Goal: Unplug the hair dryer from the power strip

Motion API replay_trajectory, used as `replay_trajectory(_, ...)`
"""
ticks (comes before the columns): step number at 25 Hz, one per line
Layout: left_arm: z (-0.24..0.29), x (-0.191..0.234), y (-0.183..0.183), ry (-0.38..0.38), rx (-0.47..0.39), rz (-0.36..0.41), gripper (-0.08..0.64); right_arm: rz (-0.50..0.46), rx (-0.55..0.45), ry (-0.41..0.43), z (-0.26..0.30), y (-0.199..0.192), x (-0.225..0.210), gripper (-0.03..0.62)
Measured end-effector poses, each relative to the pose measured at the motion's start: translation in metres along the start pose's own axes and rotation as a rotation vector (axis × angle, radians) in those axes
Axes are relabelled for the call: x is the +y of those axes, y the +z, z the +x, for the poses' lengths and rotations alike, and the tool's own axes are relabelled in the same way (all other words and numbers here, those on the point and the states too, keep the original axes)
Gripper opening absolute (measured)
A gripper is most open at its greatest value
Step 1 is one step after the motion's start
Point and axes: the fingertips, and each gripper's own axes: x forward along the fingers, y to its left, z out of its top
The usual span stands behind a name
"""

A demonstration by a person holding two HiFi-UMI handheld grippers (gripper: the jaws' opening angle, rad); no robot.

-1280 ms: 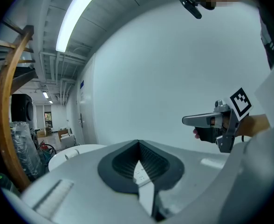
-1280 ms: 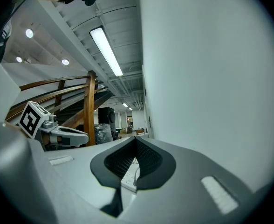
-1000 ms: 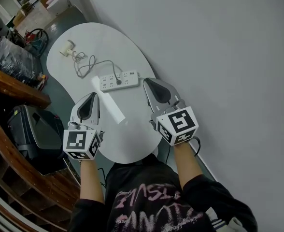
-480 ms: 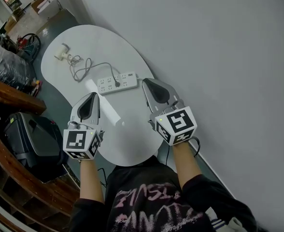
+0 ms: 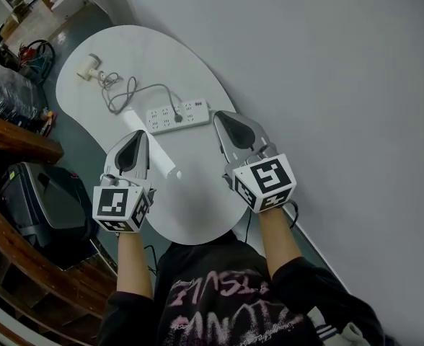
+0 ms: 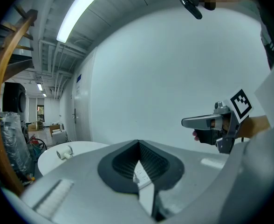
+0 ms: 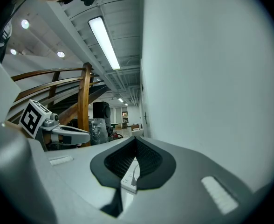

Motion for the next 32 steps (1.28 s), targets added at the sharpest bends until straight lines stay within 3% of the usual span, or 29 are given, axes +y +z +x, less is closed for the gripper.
replay_trajectory(11,0.013,0.004,-0.021,-0.02,0.037,-0.029,0.0,0.061,0.037,0.01,0.014,-0.02,-0.002,0.012)
replay_trajectory(32,0.041,0.01,-0.086,-0.069,0.141,-0.093,0.0,0.075,0.169,-0.003,0.037,-0.083,-0.003,0.012)
